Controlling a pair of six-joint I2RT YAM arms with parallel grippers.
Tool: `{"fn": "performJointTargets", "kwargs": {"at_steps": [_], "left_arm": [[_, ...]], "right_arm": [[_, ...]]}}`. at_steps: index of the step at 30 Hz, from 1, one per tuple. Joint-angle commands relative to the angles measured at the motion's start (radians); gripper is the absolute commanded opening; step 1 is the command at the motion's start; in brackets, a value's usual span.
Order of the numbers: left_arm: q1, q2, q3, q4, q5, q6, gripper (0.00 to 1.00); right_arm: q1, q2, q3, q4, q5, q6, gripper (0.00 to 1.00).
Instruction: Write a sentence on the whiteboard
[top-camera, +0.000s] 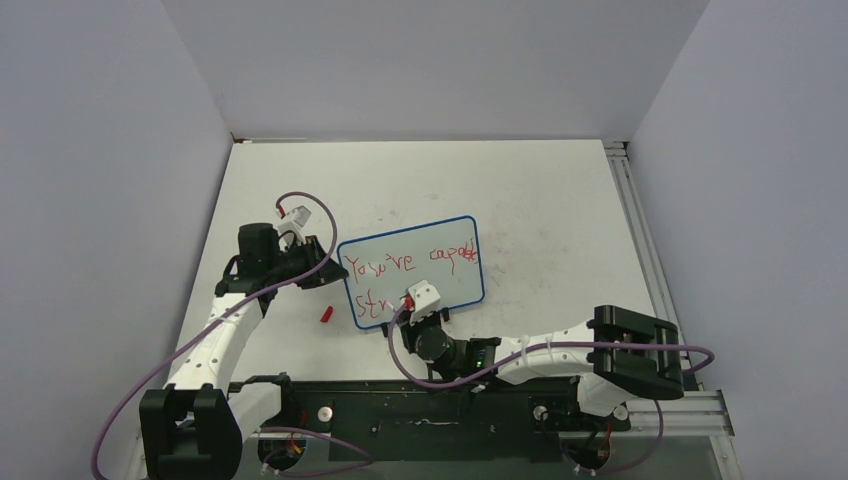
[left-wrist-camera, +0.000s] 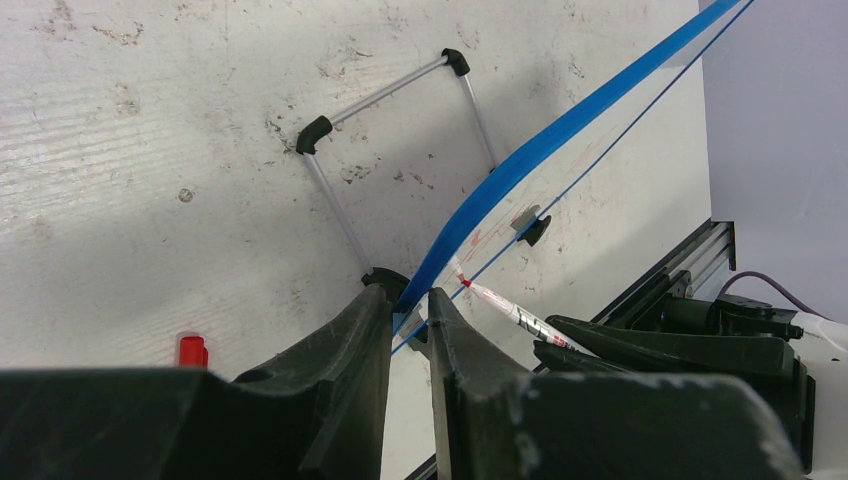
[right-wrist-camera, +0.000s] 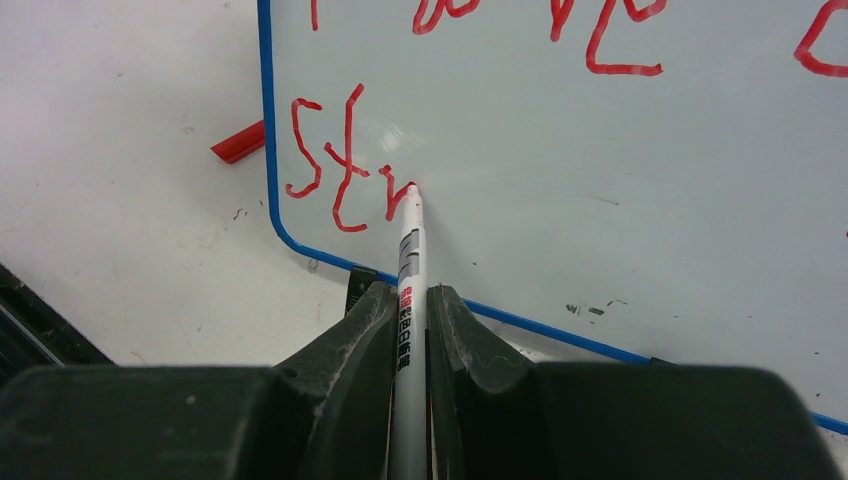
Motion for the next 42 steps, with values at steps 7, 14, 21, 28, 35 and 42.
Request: {"fn": "performJointTargets", "kwargs": {"at_steps": [7,14,21,28,35,42], "left_arm": [[-0.001,-0.019,0.042,0.015,0.004,0.006,0.19],[-0.002,-0.02,0.042,0.014,0.003,0.005,0.19],[-0.002,-0.021,0.04,0.013,0.003,0.005,0.19],[-0.001,-0.023,0.04,0.014,0.003,0.005,0.19],[-0.002,-0.023,0.04,0.013,0.004,0.005,0.19],[-0.001,-0.021,0.04,0.013,0.004,0.005,0.18]], "right_arm": [[0.001,-0.066,-0.012,0.054,0.024,-0.023,0.05],[0.029,-0.139,-0.083,0.107,0.05,-0.039,0.05],[0.027,-0.097,-0.056,0.079,0.044,-0.029,0.05],[0.027,-0.069,-0.055,0.098,0.049,-0.026,0.05],[0.024,-0.059,-0.052,0.107,0.071,-0.024,0.05],[0.017,-0.042,-0.042,0.111,0.069,-0.025,0.05]]}}
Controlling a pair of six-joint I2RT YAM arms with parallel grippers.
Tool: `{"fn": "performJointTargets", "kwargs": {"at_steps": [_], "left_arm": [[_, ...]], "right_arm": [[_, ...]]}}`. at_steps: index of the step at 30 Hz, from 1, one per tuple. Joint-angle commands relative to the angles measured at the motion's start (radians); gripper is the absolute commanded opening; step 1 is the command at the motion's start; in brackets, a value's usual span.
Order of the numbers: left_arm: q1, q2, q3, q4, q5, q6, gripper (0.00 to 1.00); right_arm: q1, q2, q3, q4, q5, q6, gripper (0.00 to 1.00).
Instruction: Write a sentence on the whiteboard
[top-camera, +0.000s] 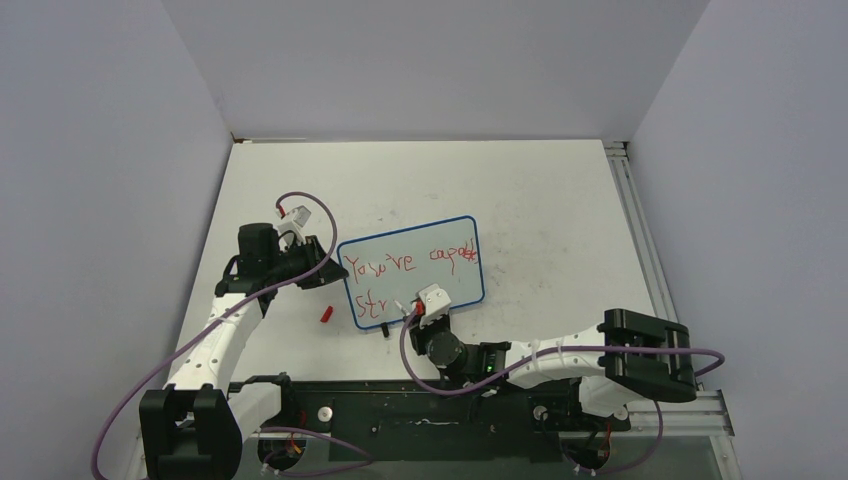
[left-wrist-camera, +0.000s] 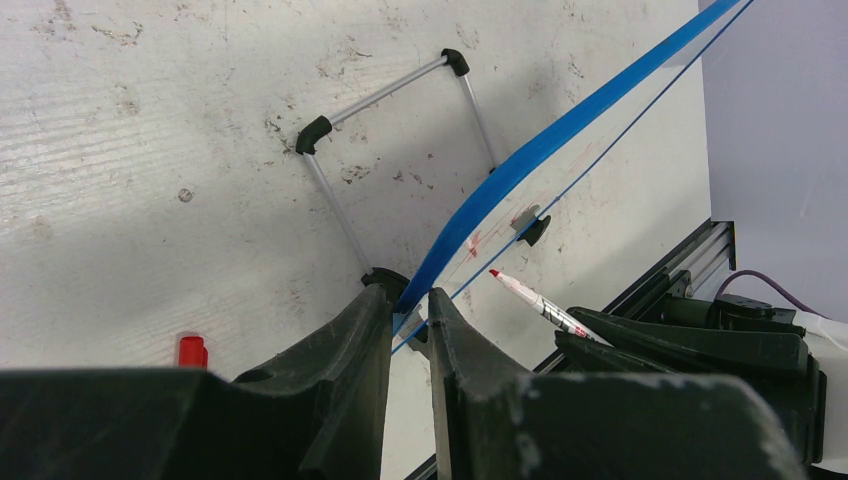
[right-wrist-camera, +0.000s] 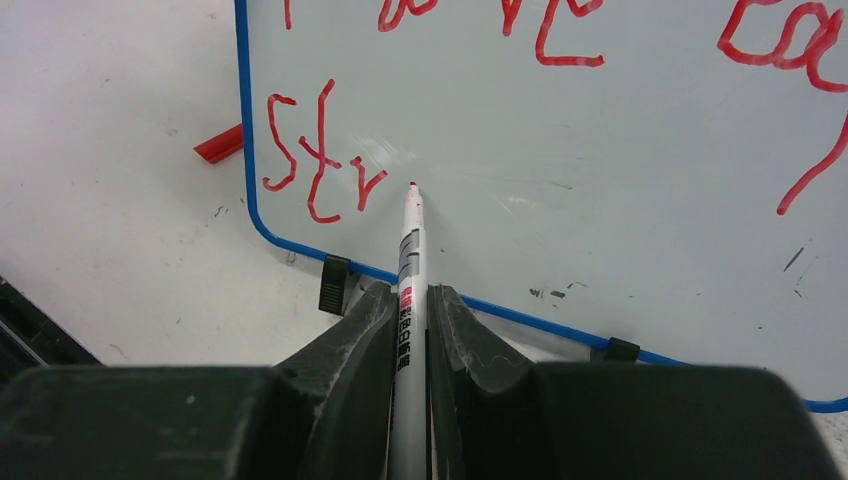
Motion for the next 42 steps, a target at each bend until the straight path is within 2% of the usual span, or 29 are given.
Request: {"fn": "performJointTargets", "kwargs": {"at_steps": [1,24,42], "left_arm": [[-0.002,-0.02,0.04,0.013,0.003,0.005,0.18],[-0.001,-0.018,0.042,0.014,0.004,0.005,0.19],[-0.002,-0.02,0.04,0.015,0.008,0.005,0.19]], "right_arm": [[-0.005,0.021,0.039,0.053,0.027,0.008,0.05],[-0.021,0.065,0.056,0.03,-0.038,0.02,0.05],[-0.002,-0.007,0.003,-0.035,0.049,0.07,0.05]]}}
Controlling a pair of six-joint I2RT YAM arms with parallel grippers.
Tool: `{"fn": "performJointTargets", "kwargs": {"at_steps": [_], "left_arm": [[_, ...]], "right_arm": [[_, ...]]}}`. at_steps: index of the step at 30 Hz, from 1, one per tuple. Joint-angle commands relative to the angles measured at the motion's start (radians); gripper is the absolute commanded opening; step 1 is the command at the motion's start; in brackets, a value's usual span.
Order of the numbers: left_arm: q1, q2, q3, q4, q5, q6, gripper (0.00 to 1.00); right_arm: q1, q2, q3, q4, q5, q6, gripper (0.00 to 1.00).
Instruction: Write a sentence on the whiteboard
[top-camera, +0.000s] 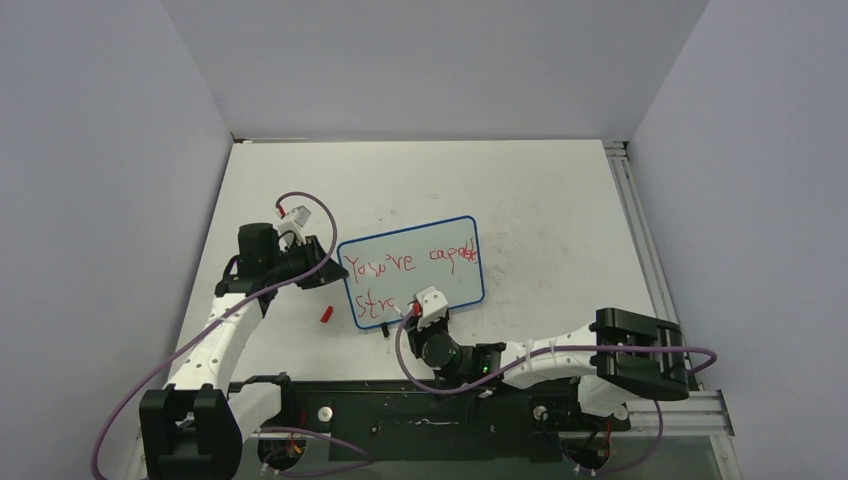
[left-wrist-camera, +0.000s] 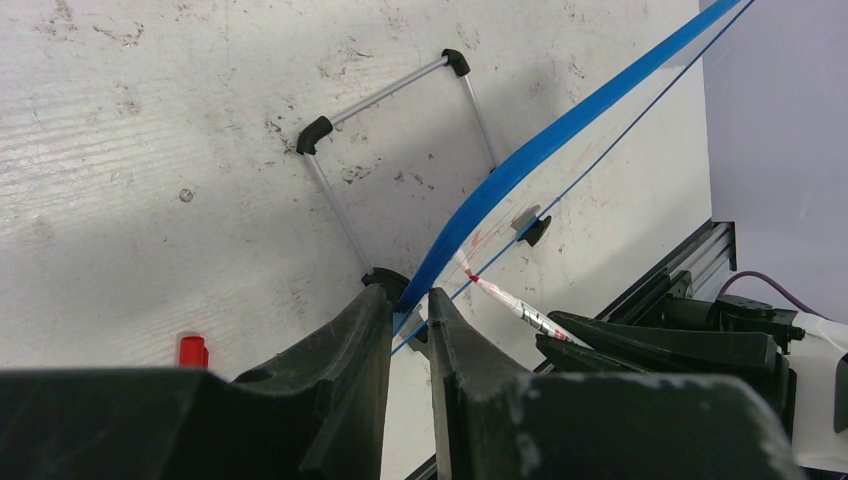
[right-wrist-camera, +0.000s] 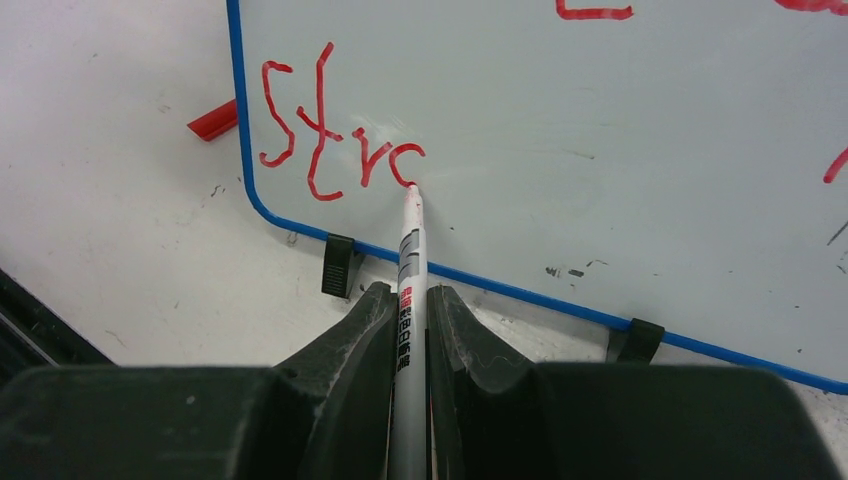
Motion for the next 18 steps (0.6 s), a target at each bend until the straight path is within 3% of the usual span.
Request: {"fn": "performJointTargets", "kwargs": {"at_steps": [1,18], "left_arm": [[-0.003,-0.02,0.04,0.015,0.009,0.005,0.19],[-0.002,-0.02,0.042,0.015,0.008,0.005,0.18]], "right_arm": [[0.001,-0.055,-0.013,-0.006,0.064,0.015,0.05],[-0.001,-0.018,0.059,0.023,0.036,-0.044,0.05]]}}
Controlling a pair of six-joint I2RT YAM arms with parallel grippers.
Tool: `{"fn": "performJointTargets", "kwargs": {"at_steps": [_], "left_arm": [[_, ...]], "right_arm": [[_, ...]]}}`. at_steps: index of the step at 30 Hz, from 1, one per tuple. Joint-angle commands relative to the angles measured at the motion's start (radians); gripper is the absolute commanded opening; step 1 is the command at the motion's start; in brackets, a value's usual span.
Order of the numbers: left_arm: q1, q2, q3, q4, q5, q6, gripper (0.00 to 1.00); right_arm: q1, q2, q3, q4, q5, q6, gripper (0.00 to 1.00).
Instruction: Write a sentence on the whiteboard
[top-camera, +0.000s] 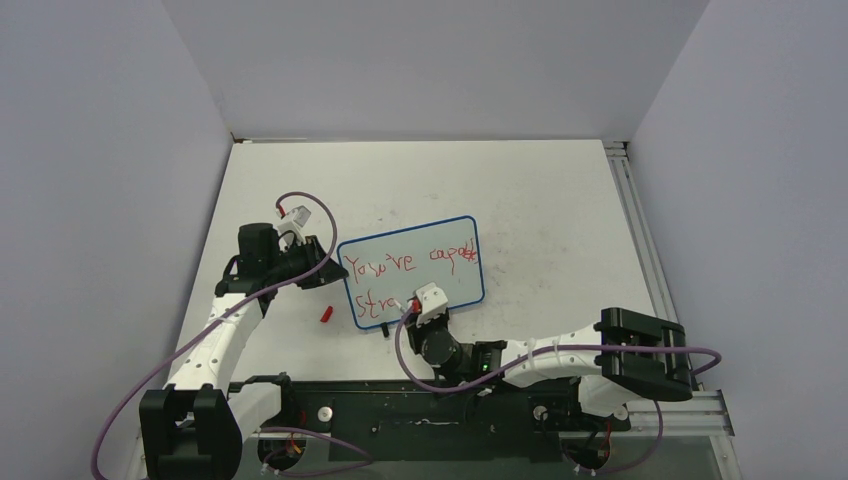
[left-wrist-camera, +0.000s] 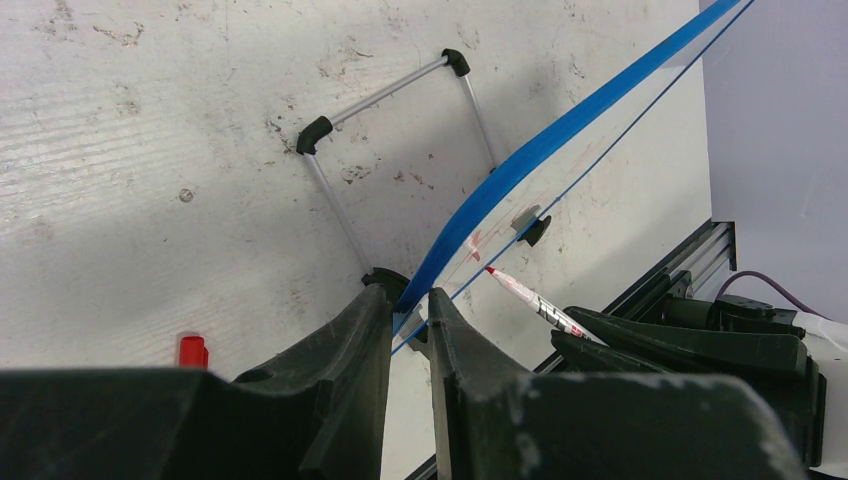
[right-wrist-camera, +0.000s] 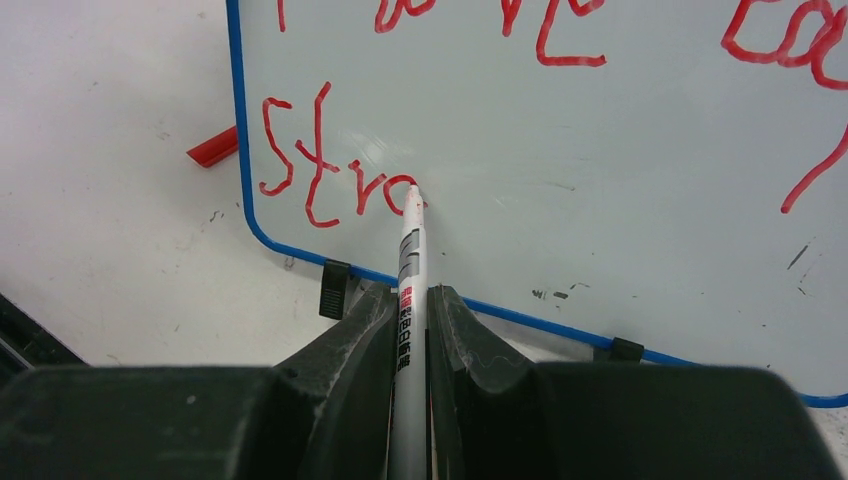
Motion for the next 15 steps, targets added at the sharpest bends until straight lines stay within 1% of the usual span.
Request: {"fn": "performJointTargets", "kwargs": {"at_steps": [1,4,8,15], "left_arm": [[-0.002,-0.02,0.042,0.015,0.008,0.005,0.19],[-0.001,-0.021,0.042,0.015,0.008,0.005,0.19],[-0.001,-0.022,0.042,0.015,0.005,0.005,0.18],[-0.002,-0.025,0.042,0.013,0.003,0.005,0.18]], "right_arm": [[-0.001,0.006,0.043,0.042,0.002,-0.018,0.05],[0.0,0.001,0.045,0.043,-0.001,-0.025,0.05],[0.009,-0.044,0.024,0.047,0.001,-0.035,0.05],[0.009,-0.095,0.006,-0.02,0.037,-0.017,0.05]]}}
